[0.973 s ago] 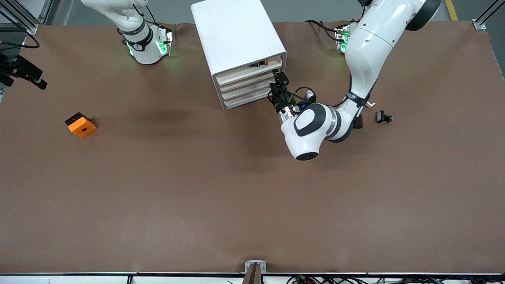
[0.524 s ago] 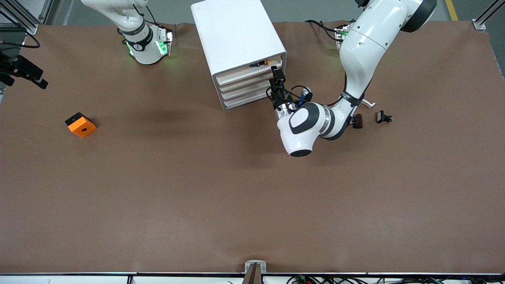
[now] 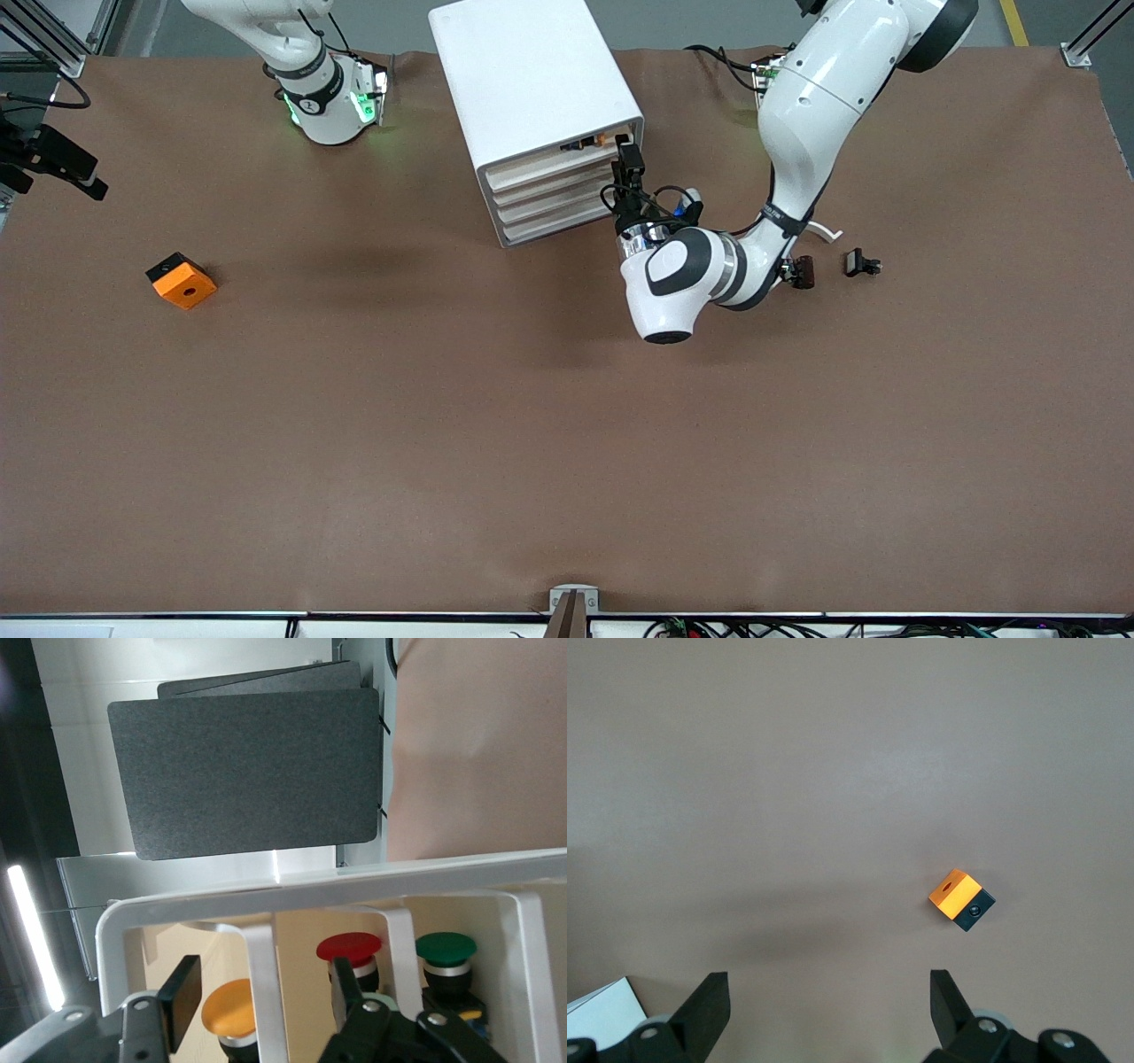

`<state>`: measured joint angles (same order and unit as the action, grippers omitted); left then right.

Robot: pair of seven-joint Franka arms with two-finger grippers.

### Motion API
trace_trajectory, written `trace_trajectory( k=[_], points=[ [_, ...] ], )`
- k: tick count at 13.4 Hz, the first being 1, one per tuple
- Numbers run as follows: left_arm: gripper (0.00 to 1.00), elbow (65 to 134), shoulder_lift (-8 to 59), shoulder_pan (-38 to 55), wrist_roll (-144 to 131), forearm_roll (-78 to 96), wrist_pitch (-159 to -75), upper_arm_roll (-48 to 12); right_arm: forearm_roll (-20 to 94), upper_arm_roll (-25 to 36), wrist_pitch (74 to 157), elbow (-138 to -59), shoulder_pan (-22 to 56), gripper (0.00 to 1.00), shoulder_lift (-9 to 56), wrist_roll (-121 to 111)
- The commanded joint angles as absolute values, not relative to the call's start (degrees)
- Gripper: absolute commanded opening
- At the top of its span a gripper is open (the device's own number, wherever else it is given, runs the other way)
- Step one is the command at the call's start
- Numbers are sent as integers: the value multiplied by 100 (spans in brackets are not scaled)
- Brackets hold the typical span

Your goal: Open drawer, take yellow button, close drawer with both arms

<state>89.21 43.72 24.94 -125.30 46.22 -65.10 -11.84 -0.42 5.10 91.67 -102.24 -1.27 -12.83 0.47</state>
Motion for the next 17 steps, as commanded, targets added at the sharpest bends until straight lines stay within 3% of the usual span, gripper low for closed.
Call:
trace_trajectory(
  k=[1, 7, 9, 12, 13, 17],
  points=[
    [57, 9053, 4271, 2505, -12709, 4755, -6451, -1187, -44, 510, 9097, -10090, -123, 100, -1187, 97],
    [49, 9044, 4271, 2671, -12718, 4895, -6451, -1187, -70, 501, 9123, -10028, -105, 100, -1020, 26],
    [34, 9053, 4280, 2681, -12726, 4896, -6451, -1187, -70, 501, 9149, -10028, -105, 100, -985, 17],
    [4, 9053, 4280, 2681, -12744, 4878, -6451, -1187, -62, 501, 9106, -9941, -149, 100, -914, 18],
    [0, 9053, 4280, 2672, -12744, 4869, -6460, -1187, -62, 501, 9123, -9949, -149, 100, -871, 26],
    [0, 9035, 4280, 2575, -12735, 4816, -6451, -1178, -79, 501, 9141, -9756, -158, 100, -519, 9]
  ],
)
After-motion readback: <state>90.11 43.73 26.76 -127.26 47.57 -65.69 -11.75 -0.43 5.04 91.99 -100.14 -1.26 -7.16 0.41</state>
